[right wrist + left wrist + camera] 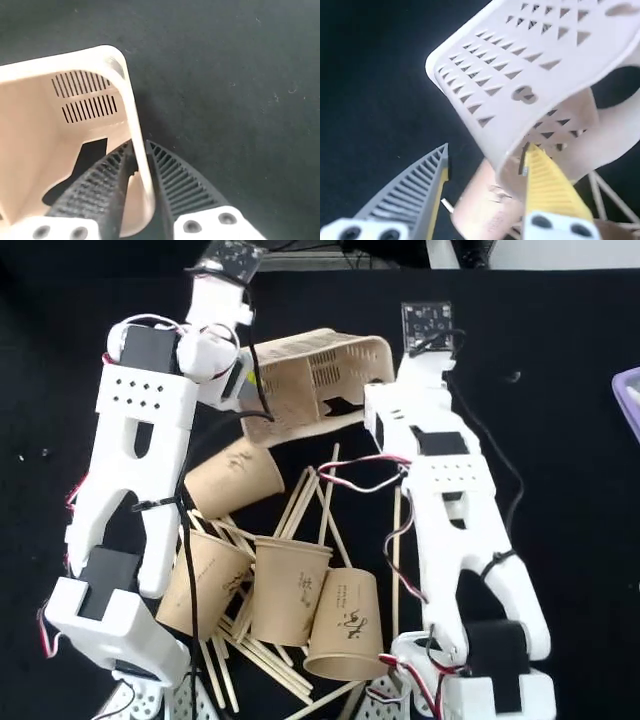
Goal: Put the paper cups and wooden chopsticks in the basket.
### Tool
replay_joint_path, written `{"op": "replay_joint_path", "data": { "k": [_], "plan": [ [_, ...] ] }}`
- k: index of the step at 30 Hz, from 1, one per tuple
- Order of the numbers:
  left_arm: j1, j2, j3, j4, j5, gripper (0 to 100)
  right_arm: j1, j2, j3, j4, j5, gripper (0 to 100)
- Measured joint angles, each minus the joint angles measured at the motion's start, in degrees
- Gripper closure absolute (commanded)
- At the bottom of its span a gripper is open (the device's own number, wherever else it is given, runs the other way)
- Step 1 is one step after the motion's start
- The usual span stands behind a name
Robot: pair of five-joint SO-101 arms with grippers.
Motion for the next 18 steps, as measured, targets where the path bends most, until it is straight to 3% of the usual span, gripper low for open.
{"op": "replay_joint_path", "data": {
  "k": [8,14,18],
  "plan": [
    [0.00,0.00,-0.88,2.99,11.78,75,-0.53,-0.09,0.79,-2.90,0.00,98.8],
    [0.79,0.00,-5.19,13.63,12.92,75,-0.62,-0.09,0.79,-2.99,0.00,98.8],
    [0.62,0.00,-4.84,14.51,12.92,76,-1.14,-0.09,0.79,-2.99,0.00,98.8]
  ]
}}
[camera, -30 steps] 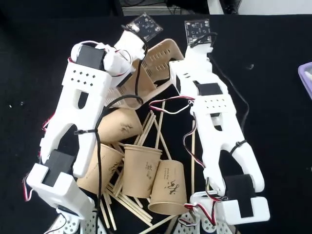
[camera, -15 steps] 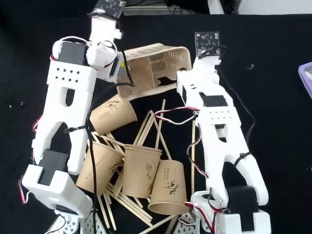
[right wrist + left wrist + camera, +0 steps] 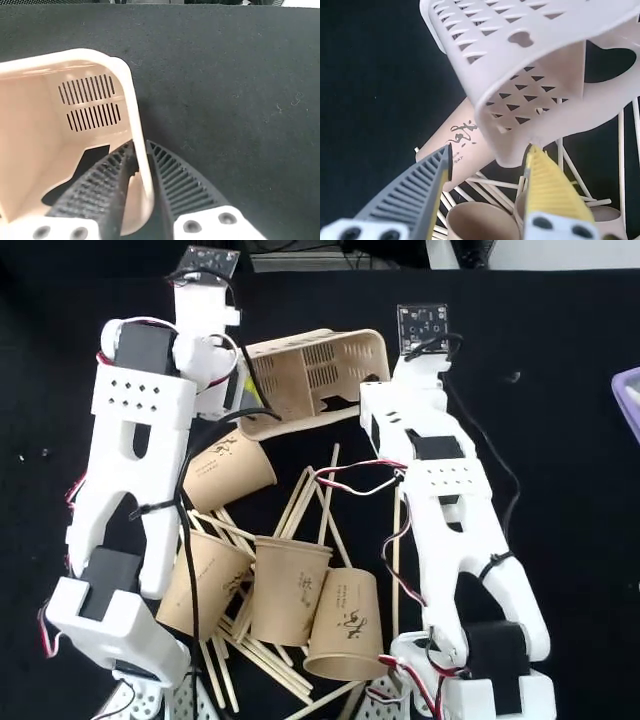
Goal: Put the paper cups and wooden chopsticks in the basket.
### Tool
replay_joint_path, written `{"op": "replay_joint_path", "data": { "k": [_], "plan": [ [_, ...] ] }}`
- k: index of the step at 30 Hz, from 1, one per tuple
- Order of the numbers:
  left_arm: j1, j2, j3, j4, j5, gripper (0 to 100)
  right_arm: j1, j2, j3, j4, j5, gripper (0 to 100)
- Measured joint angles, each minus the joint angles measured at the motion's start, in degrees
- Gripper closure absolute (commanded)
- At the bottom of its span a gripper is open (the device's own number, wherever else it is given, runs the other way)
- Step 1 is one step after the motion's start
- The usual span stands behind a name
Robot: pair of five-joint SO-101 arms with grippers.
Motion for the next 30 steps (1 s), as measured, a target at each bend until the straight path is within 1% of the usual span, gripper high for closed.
{"op": "replay_joint_path", "data": {
  "k": [2,3,5,6,8,10,15,18,22,26,30],
  "plan": [
    [0.00,0.00,2.46,-2.46,0.00,78,-0.88,0.00,0.00,0.00,0.00,98.8],
    [-0.09,0.00,4.40,-4.40,0.00,82,-1.32,0.00,0.00,0.00,0.00,98.8],
    [-0.18,0.00,8.35,-7.82,0.00,94,-1.93,0.00,0.00,0.00,0.00,98.8],
    [-0.35,0.09,9.32,-8.53,0.00,99,-2.02,0.00,0.00,0.00,0.00,98.8],
    [-1.05,0.09,10.11,-9.23,-0.09,94,-2.11,0.00,0.00,0.00,0.00,98.8],
    [-1.76,0.00,11.16,-10.20,0.09,98,-2.81,-0.09,-0.26,0.00,0.00,98.8],
    [-5.01,0.00,11.43,-13.36,0.62,97,-3.43,0.00,-1.76,0.35,-0.09,98.8],
    [-7.21,0.09,8.79,-13.80,0.70,97,-4.57,0.00,-5.98,4.57,-0.18,98.8],
    [-9.93,0.09,4.57,-14.07,0.70,97,-6.51,0.00,-13.54,13.19,-0.18,98.8],
    [-10.37,0.09,3.87,-14.07,0.70,97,-6.51,0.00,-20.31,21.10,-0.18,98.8],
    [-10.37,0.09,3.78,-14.07,0.70,97,-6.51,0.00,-22.51,24.26,-0.18,98.8]
  ]
}}
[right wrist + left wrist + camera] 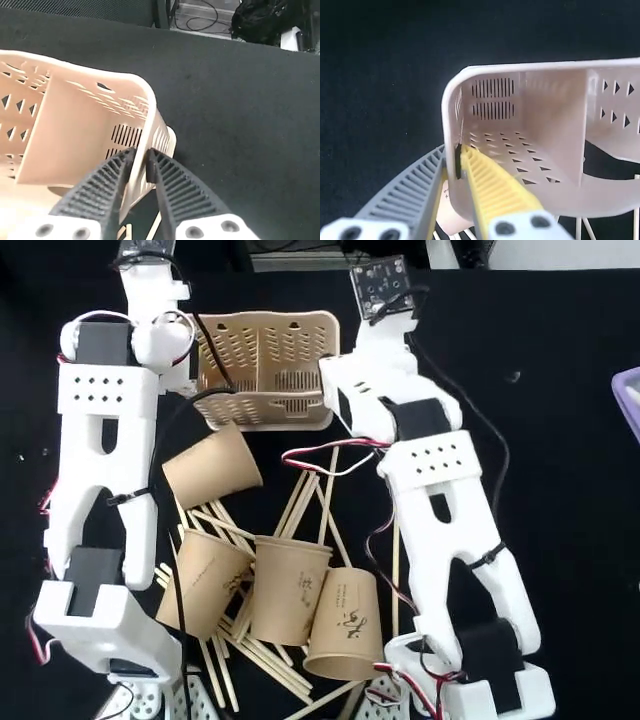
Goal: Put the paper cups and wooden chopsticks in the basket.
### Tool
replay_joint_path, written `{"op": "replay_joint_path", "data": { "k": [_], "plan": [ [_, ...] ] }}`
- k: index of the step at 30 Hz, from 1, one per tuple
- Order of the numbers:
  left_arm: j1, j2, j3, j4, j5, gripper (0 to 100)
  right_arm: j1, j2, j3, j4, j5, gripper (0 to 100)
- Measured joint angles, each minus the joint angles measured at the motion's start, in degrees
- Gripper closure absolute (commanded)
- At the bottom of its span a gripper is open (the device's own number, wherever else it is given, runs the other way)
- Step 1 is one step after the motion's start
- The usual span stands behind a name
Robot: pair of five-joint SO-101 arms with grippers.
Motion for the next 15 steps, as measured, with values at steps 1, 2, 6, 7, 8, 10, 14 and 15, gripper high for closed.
{"op": "replay_joint_path", "data": {
  "k": [1,2,6,7,8,10,14,15],
  "plan": [
    [0.00,0.00,0.00,0.00,0.00,97,0.00,0.00,0.00,0.09,0.00,98.8],
    [0.00,0.00,0.00,0.00,0.00,97,0.00,0.00,0.00,0.26,0.00,98.8],
    [0.00,0.00,0.00,0.00,0.00,97,0.00,0.70,-0.09,0.26,0.00,98.8],
    [0.00,0.00,0.00,0.00,0.00,97,0.00,1.41,-0.09,0.26,0.00,98.8],
    [0.00,0.00,0.00,0.00,0.00,97,0.00,2.46,-0.09,0.26,0.00,98.8],
    [-0.18,0.00,0.00,0.00,0.00,97,0.00,4.48,-0.26,-0.35,0.00,98.7],
    [-0.26,0.70,0.00,0.00,0.00,94,-0.09,6.42,-1.49,-1.85,0.00,98.5],
    [-0.26,0.97,0.00,0.00,0.00,91,-0.09,6.51,-1.85,-1.85,0.00,97.7]
  ]
}}
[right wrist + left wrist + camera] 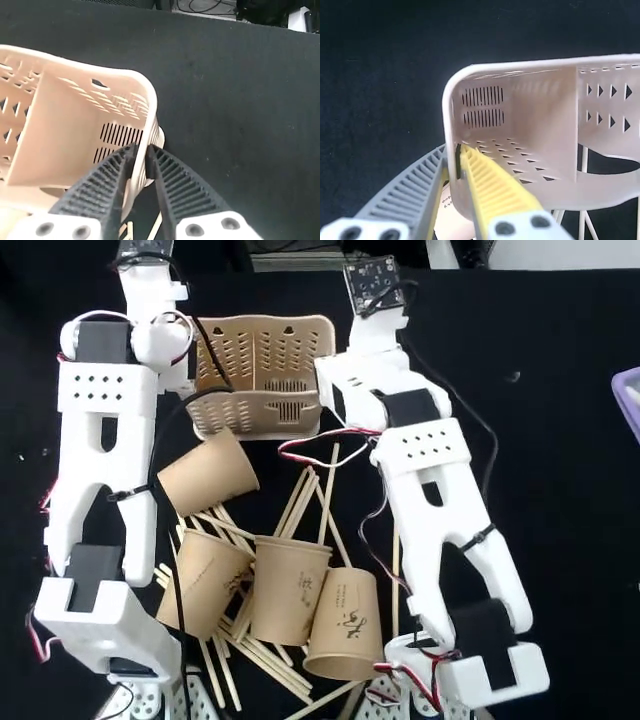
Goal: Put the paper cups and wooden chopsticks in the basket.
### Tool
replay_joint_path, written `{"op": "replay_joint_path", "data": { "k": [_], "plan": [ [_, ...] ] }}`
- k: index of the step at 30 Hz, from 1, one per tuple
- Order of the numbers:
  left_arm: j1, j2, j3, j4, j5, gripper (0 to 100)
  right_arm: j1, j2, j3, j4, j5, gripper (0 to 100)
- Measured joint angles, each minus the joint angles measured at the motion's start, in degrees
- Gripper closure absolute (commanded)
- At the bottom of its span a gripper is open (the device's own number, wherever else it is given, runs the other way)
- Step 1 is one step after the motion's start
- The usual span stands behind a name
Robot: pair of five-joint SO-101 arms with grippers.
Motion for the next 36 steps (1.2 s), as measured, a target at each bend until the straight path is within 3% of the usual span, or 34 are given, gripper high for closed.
{"op": "replay_joint_path", "data": {
  "k": [4,9,25,32,36],
  "plan": [
    [-1.41,0.62,-0.09,-0.09,-0.09,76,0.00,0.44,-2.99,3.08,-0.09,85.8],
    [-4.84,0.97,-1.41,-0.09,0.00,78,-0.62,0.97,-9.85,8.26,-0.09,76.8],
    [-6.42,1.93,-9.85,-0.09,2.81,77,-0.53,1.05,-14.42,8.26,0.00,77.0],
    [-7.74,1.85,-6.59,-0.09,2.81,78,-0.62,1.05,-7.74,2.02,0.00,97.0],
    [-7.91,1.76,-2.73,-1.93,2.90,78,-0.70,1.05,-5.45,-1.32,0.00,94.2]
  ]
}}
